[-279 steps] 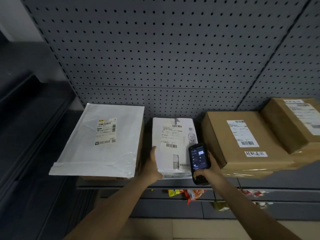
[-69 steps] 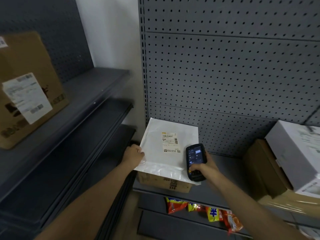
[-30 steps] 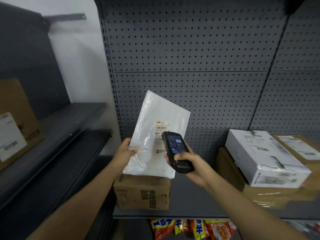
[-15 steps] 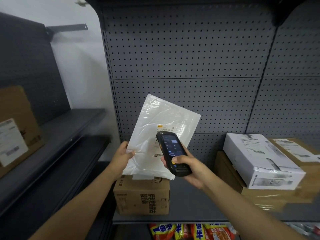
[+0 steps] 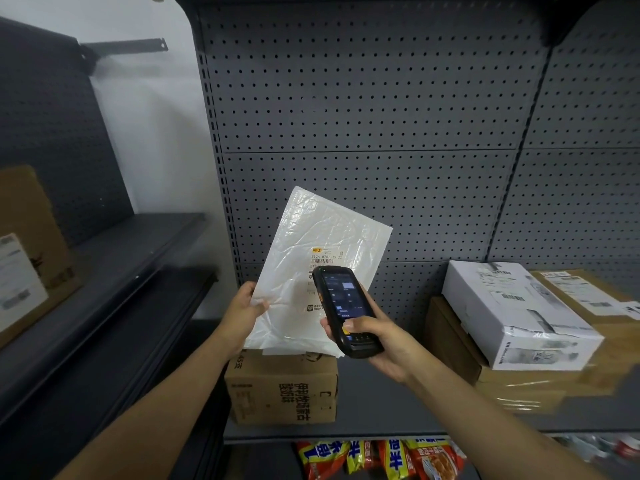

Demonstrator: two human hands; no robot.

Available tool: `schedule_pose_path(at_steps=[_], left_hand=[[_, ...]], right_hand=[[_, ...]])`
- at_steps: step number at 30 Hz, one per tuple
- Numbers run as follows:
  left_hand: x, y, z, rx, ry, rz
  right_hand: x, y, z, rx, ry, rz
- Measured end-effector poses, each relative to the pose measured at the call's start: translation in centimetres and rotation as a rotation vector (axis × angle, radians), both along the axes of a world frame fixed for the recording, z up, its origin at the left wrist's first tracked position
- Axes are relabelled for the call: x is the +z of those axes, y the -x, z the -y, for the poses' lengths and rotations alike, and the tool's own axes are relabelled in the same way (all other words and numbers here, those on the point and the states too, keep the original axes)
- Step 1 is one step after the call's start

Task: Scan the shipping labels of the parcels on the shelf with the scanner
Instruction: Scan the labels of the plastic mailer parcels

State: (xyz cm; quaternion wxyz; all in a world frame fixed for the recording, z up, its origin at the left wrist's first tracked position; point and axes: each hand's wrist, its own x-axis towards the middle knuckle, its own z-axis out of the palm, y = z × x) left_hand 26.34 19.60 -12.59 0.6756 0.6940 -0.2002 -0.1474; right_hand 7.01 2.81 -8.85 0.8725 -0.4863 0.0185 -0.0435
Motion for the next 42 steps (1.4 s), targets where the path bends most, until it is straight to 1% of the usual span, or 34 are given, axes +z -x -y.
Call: schedule_pose_path(at_steps=[13, 24, 28, 34, 37, 42], left_hand=[[-0.3, -0.5, 0.1, 0.004, -0.007, -0.009], [-0.2, -0.7, 0.3, -0.011, -0.009, 0.005], [0.0, -0.5, 1.1, -0.048, -0.033, 0.034], [1.4, 1.0, 5.7, -0.119, -0.021, 0.055], [1.8, 2.0, 8.7, -0.18, -0.011, 0.05], [2.7, 4.3, 14.4, -0.286, 0.026, 0.033]], right_hand=[[-0.6, -0.2, -0.1, -0.014, -0.089, -0.01], [-1.3, -0.6, 0.1, -0.043, -0.062, 0.012], [-1.7, -0.5, 0.5, -0.058, -0.043, 0.022], [-3.1, 0.6, 2.1, -0.184, -0.094, -0.008], [-3.6, 2.0, 3.7, -0.277, -0.079, -0.037], [-3.7, 5.4, 7.2, -0.396, -0.122, 0.001]])
